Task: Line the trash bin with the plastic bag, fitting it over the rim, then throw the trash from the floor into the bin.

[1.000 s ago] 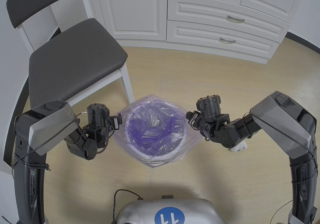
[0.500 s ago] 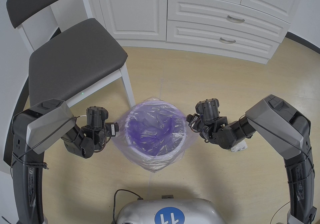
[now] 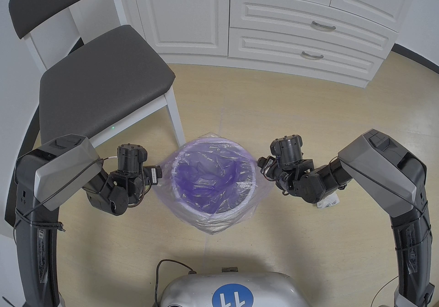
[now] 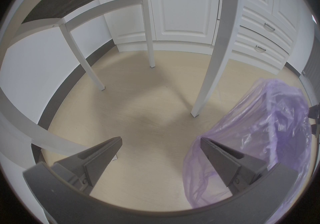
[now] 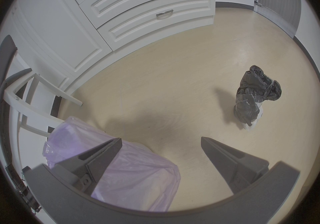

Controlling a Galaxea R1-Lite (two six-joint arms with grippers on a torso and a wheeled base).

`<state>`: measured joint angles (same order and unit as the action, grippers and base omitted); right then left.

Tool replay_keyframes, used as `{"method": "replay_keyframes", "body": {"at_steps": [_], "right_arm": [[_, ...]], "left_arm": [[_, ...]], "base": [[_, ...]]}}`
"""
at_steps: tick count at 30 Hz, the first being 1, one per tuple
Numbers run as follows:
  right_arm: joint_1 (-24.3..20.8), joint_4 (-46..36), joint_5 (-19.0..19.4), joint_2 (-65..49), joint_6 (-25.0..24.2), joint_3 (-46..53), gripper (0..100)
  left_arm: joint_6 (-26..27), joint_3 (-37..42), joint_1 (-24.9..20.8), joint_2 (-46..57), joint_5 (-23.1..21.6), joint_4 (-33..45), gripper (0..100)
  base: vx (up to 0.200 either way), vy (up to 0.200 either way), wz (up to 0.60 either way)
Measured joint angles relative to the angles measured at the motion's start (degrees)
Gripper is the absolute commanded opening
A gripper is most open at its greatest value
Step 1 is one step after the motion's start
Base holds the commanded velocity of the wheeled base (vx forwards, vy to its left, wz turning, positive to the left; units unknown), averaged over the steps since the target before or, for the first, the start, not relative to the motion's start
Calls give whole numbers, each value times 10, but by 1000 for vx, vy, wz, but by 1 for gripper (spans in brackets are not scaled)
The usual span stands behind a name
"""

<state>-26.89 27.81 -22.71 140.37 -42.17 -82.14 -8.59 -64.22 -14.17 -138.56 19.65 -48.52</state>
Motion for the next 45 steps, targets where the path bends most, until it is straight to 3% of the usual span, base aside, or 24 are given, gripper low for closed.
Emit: {"method": "replay_keyframes", "body": {"at_steps": [8, 15, 23, 37, 45], "right_arm": [[-6, 3, -1, -46, -2, 25, 100], [-65, 12, -1, -90, 7, 77, 100], [-123, 28, -5, -100, 149, 82, 100], [-137, 49, -34, -16, 429, -50, 100], [-132, 80, -62, 56, 521, -150, 100]], "left_arm": [[-26, 22, -12, 52, -7, -8, 100], [-32, 30, -22, 68, -9, -22, 100], [-31, 45, -27, 80, -10, -25, 100], [-23, 70, -35, 113, -12, -26, 100], [-21, 73, -36, 126, -10, -26, 100]], "base": [[0, 0, 0], [0, 0, 0], [0, 0, 0], [0, 0, 0], [0, 0, 0]]}}
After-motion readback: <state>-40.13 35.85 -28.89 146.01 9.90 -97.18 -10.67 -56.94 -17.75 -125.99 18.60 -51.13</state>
